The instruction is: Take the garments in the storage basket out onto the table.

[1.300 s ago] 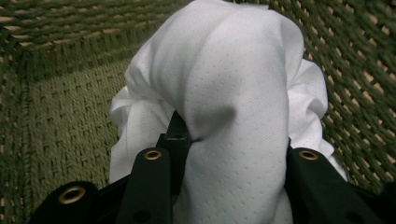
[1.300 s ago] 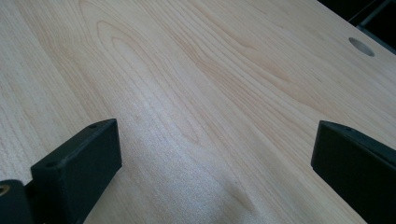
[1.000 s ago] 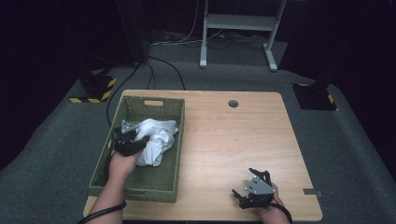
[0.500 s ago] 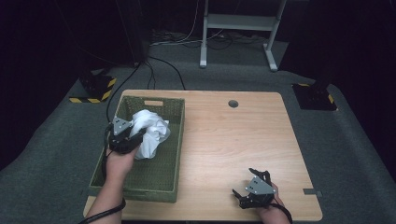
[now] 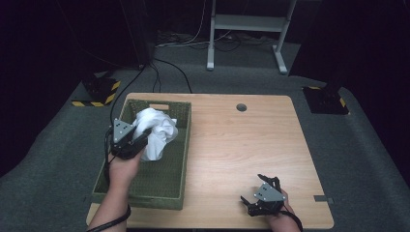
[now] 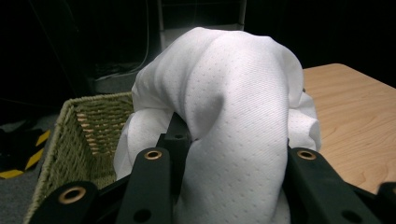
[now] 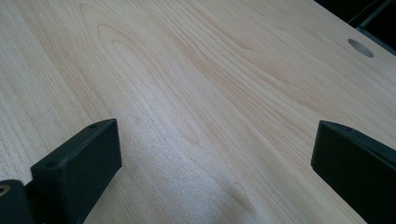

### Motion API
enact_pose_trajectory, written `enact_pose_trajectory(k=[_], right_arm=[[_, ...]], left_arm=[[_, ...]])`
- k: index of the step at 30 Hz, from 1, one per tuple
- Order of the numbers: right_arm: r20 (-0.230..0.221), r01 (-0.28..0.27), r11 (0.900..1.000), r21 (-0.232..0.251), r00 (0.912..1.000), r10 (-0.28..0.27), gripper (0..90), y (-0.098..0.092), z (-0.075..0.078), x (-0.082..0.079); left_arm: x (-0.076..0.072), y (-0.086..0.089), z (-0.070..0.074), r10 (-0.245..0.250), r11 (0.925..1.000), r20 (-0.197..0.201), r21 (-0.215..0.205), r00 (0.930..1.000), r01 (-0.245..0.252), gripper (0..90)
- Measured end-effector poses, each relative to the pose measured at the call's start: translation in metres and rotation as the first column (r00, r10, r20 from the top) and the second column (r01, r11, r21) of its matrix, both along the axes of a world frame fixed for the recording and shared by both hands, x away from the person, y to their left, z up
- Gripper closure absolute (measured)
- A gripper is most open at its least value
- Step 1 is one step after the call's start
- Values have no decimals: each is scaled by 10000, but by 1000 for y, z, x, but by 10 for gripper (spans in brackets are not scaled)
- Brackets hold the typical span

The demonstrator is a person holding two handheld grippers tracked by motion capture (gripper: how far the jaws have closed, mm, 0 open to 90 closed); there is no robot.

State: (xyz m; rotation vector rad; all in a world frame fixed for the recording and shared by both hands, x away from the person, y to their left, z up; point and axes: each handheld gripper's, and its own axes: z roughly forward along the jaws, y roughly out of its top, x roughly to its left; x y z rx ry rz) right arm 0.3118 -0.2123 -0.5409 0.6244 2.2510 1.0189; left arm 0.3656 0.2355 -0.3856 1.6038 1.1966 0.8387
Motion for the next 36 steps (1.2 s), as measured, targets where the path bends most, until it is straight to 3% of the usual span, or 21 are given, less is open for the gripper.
enact_pose_trajectory(k=[20,36], right_arm=[[15,-25,10000,5,10000,25,14,0,0,0],[-6,-8,10000,-18,10000,8,14,0,0,0]], left_arm=[[-24,-13,23,-152,9993,1186,-313,9928,191,648],[-31,-19,28,-171,9972,1612,-685,9868,285,649]])
